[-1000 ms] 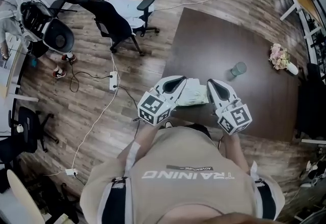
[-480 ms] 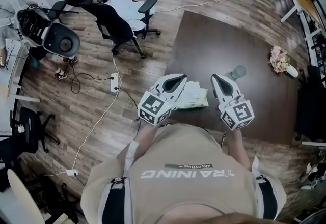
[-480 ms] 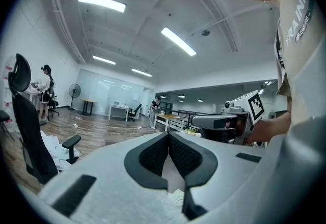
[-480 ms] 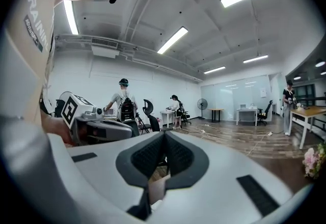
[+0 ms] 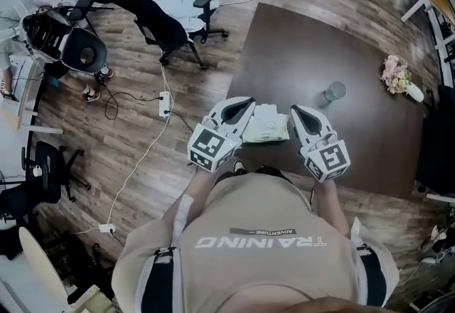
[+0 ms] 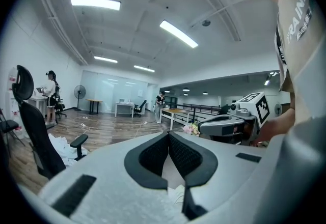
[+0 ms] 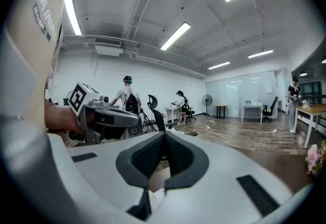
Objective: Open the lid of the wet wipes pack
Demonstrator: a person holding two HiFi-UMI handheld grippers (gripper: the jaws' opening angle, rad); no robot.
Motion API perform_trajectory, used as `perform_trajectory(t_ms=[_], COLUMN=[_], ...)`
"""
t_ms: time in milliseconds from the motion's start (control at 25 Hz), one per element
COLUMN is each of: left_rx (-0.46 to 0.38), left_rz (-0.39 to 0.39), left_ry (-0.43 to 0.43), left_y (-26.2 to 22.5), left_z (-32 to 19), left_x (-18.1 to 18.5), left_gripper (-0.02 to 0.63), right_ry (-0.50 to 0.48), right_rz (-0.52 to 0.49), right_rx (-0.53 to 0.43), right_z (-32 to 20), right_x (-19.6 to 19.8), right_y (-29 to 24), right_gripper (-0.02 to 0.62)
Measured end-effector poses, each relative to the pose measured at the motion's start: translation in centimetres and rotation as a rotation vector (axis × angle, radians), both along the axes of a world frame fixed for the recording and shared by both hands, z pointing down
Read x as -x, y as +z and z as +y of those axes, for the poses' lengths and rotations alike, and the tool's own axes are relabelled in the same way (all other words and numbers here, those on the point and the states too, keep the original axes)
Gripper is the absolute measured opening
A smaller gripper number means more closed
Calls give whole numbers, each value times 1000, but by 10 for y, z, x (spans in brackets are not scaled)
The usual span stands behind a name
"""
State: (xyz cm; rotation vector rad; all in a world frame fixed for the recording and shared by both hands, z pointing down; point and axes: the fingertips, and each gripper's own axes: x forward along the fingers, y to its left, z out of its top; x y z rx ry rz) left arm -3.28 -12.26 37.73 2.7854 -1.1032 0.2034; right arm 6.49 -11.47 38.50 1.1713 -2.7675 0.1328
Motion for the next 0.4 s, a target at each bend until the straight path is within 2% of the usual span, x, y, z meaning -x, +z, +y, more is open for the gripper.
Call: perform_trajectory(t_ms=[200, 400], left_rx=[-12, 8], left_rz=[-64, -38], left_ry=[-17, -39], left_y=[1, 8], left_z=[3, -5], left_x=[-22, -49], left_gripper=[9, 9], right_ry=[-51, -108], right_rz=[-18, -19], right_rx=[-26, -23], right_z=[-6, -10], right_x=[-15, -29], right_y=[-4, 6], right_gripper=[14, 14])
